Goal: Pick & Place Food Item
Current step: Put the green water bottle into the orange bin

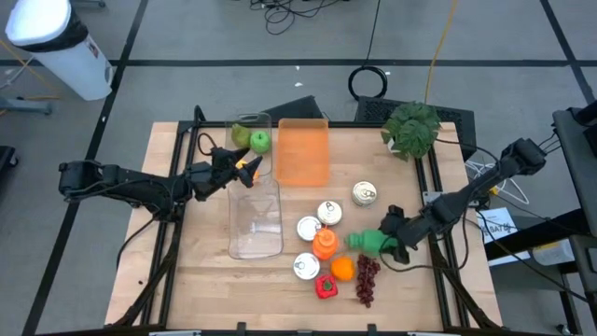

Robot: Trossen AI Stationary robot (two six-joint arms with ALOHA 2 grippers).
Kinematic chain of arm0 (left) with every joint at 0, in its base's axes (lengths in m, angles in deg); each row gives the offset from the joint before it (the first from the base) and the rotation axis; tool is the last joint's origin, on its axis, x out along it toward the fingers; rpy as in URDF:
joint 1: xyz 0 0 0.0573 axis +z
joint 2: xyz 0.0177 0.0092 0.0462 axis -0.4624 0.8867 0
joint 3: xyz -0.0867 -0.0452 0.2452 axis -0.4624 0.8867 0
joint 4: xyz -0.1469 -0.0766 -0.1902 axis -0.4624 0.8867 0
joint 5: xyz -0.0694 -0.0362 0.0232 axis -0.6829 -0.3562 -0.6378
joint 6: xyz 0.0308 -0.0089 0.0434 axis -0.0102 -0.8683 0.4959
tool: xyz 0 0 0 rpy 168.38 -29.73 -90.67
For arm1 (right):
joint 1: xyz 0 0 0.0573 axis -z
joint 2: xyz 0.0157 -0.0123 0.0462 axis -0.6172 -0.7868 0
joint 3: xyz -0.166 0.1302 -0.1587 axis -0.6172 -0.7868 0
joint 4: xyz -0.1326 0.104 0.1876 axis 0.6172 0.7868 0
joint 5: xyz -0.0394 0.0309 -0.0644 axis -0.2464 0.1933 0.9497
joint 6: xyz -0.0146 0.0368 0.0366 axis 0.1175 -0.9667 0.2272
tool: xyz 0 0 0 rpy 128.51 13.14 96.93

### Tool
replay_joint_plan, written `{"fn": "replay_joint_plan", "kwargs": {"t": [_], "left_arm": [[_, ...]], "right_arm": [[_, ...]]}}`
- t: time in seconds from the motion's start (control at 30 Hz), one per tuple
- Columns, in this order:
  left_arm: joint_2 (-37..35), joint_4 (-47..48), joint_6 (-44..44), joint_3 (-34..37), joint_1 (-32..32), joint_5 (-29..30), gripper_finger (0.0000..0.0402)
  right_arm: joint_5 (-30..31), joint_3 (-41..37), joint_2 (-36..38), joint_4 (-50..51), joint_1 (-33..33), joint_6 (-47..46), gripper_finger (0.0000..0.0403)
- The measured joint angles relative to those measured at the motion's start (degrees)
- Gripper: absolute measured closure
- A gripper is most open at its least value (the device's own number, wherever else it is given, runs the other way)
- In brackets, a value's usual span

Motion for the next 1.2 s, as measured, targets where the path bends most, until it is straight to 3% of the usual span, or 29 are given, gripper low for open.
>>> {"fn": "replay_joint_plan", "kwargs": {"t": [0.17,0.43,0.67,0.93,1.2], "left_arm": [[0.0,0.0,-0.2,0.0,0.0,0.0,0.0050],[0.0,-0.4,0.2,0.0,0.0,-2.4,0.0050],[0.0,-5.2,4.2,-0.1,-0.9,-11.2,0.0050],[1.6,-5.9,13.5,-5.0,-8.6,-13.6,0.0050],[13.4,-5.1,21.7,-18.4,-15.5,-13.5,0.0050]], "right_arm": [[1.7,0.1,-3.8,1.0,0.0,-1.5,0.0090],[1.2,5.7,-0.3,2.6,0.0,2.2,0.0172],[10.0,10.7,4.3,-0.2,0.0,11.1,0.0174],[29.9,11.0,5.7,-15.9,0.1,24.9,0.0174],[31.5,9.3,2.2,-35.3,0.1,38.9,0.0176]]}}
